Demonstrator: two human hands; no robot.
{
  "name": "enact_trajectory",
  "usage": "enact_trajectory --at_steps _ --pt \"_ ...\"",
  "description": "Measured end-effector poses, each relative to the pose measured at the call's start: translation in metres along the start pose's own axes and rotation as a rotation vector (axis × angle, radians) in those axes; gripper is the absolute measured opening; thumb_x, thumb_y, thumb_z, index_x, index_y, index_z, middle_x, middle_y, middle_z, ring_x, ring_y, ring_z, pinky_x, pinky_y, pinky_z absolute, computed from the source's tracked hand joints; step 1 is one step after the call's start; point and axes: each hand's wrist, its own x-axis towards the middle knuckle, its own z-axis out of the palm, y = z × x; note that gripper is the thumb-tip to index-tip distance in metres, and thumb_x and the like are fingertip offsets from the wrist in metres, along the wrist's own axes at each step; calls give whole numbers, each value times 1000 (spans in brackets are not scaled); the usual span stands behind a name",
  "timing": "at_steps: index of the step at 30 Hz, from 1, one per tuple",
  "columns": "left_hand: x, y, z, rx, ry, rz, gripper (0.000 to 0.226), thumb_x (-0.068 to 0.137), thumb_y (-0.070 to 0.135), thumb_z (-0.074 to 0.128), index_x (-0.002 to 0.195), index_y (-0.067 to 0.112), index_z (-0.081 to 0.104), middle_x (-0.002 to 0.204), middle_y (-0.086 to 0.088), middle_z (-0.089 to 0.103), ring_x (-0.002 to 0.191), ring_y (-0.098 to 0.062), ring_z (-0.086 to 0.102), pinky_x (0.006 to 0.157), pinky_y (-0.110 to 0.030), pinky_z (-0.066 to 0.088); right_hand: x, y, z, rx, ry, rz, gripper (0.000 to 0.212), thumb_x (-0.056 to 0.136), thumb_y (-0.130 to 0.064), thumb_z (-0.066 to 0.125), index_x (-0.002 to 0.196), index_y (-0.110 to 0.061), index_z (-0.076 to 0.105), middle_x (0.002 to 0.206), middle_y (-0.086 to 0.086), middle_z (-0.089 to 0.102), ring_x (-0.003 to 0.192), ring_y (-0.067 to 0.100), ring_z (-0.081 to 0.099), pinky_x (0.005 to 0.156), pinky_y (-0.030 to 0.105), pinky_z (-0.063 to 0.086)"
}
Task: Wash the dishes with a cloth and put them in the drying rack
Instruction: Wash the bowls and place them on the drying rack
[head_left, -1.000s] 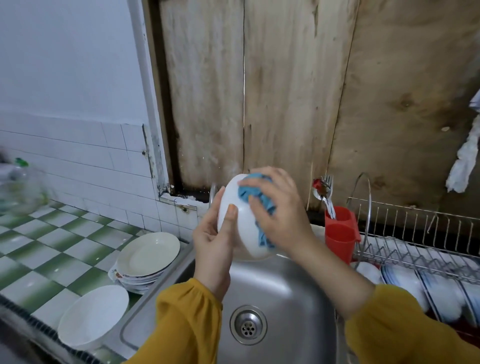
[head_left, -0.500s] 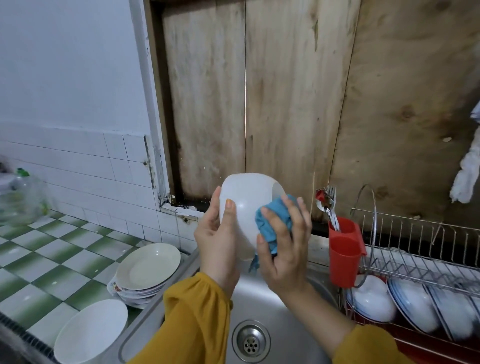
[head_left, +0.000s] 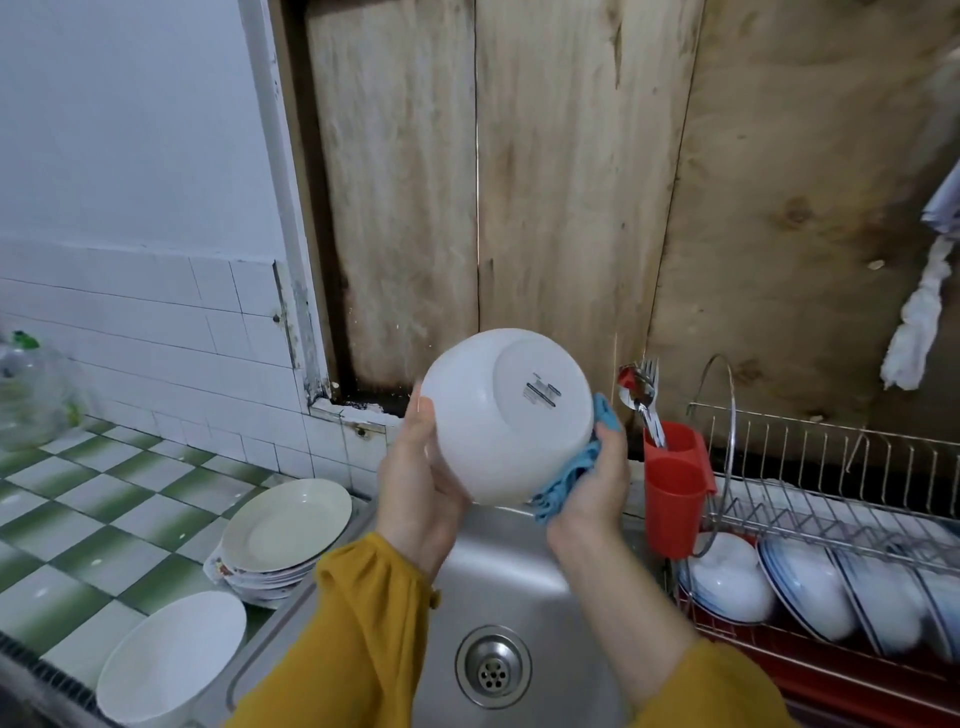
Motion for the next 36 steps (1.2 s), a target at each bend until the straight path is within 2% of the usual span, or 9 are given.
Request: enact_trajectory --at_steps 4,9,15,20,23,26,29,32,36 --pt "-11 30 -6 429 -79 148 37 86 33 68 123 32 66 121 15 68 117 -22 61 88 -58 53 7 -32 0 -110 -196 245 35 91 -38 51 65 -21 66 69 1 66 64 19 62 58 25 47" --pt "-33 36 5 749 -305 409 30 85 9 67 108 29 69 104 29 68 91 11 63 82 -19 55 11 -48 5 -219 -386 212 24 93 -36 50 95 -19 68 86 3 68 79 20 61 65 27 46" --pt "-36 21 6 875 -250 536 33 87 11 70 103 40 69 102 26 68 95 15 61 77 -4 44 -8 -45 10 -511 -519 -411 28 91 -23 53 117 -24 63 111 -17 64 102 0 60 89 22 47" --pt "-34 15 1 814 -178 525 26 84 4 72 100 24 74 95 15 74 95 2 68 83 -15 52 -31 -14 -11 -945 -536 -1064 38 93 -28 48 129 -20 59 134 0 51 131 22 40 113 26 26" --pt "-38 10 -3 719 -164 487 26 82 2 72 93 25 74 90 19 73 85 5 67 75 -11 50 -24 -14 -15 -700 -500 -893 31 91 -21 50 118 -23 64 128 2 58 123 19 51 107 31 38" --pt "-41 10 -9 569 -132 441 24 82 1 69 93 21 73 87 13 75 82 2 68 72 -14 52 -5 -34 -11 -336 -293 -92 20 91 -20 51 100 -21 69 96 1 69 85 15 65 72 27 51" --pt "-44 7 -10 510 -131 383 25 85 0 64 100 20 70 84 13 75 79 2 68 72 -20 58 1 -51 -12 -267 -191 472 35 90 -27 49 58 -17 60 56 1 57 48 17 54 58 24 36" --pt "-45 3 -14 513 -100 376 24 83 9 65 102 23 69 90 16 75 83 3 67 81 -28 56 1 -49 -15 -275 -251 378 28 92 -24 48 74 -17 69 66 2 64 57 17 60 58 24 42" --pt "-42 3 -16 564 -114 428 26 83 7 67 102 24 70 91 23 73 85 6 67 76 -16 56 -7 -42 -13 -422 -388 -192 29 87 -20 51 110 -23 68 111 -1 69 96 10 64 78 22 49"
